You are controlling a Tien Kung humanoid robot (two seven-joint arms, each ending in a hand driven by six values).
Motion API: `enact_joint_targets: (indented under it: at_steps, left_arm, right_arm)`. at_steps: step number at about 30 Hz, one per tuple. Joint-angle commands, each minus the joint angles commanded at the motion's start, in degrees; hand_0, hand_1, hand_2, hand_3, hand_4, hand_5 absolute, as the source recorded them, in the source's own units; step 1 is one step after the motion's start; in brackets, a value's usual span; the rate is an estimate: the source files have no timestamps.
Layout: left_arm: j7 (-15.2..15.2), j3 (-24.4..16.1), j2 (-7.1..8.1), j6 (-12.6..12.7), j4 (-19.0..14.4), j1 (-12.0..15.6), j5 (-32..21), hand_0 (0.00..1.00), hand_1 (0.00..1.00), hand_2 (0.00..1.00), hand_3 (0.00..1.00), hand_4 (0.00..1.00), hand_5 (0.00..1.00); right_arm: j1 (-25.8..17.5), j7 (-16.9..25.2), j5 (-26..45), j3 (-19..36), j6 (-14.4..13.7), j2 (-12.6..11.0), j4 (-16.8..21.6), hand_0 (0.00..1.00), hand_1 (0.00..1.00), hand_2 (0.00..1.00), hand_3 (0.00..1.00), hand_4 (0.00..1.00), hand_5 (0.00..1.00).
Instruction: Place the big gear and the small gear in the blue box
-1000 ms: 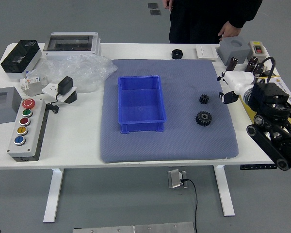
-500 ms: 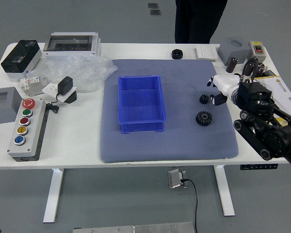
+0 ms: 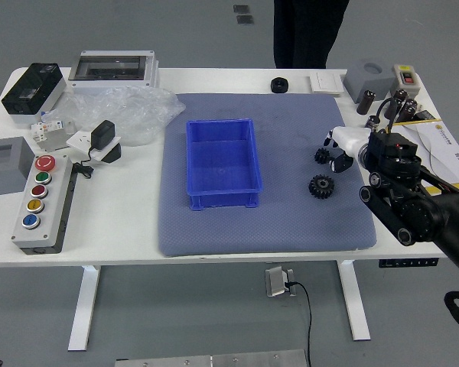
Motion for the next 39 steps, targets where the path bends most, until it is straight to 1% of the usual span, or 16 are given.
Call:
enact_joint_targets:
  at_steps: [6,16,35,36,39]
  left_arm:
    - [0.07,-0.01,0.02,-0.02,0.0,0.02,0.07,0.893,0.883,0.876,0.897,0.846,0.697]
    - [0.07,0.01,0.02,-0.13,0.0,0.02,0.27,0.893,0.882,0.876,0.896,0.847,0.697]
    - [0.11,0.09,-0.16,-0.21,0.0,0.05,0.51,0.893,0.883,0.876,0.894,0.849,0.697]
    - [0.11,0.08,-0.17,-0.2,0.0,0.05,0.51,0.893,0.883,0.876,0.894,0.85,0.697]
    - [0.11,0.06,-0.2,-0.19,0.0,0.04,0.5,0.893,0.883,0.876,0.894,0.85,0.697]
  right_arm:
    - [0.81,-0.1,-0.01,0.17,0.39,0.88,-1.18,0.64,0.615,0.78,0.795,0.495,0.083]
    - [1.59,-0.32,-0.19,0.39,0.78,2.34,-2.0,0.64,0.615,0.781,0.794,0.494,0.084]
    - [0.72,-0.5,-0.13,0.24,0.46,3.9,-3.36,0.645,0.615,0.781,0.801,0.495,0.091]
    - [0.68,-0.53,-0.21,0.21,0.31,3.94,-3.4,0.601,0.578,0.714,0.694,0.486,0.089]
    - [0.58,-0.63,-0.69,0.23,-0.42,4.03,-3.47,0.601,0.578,0.714,0.694,0.486,0.089]
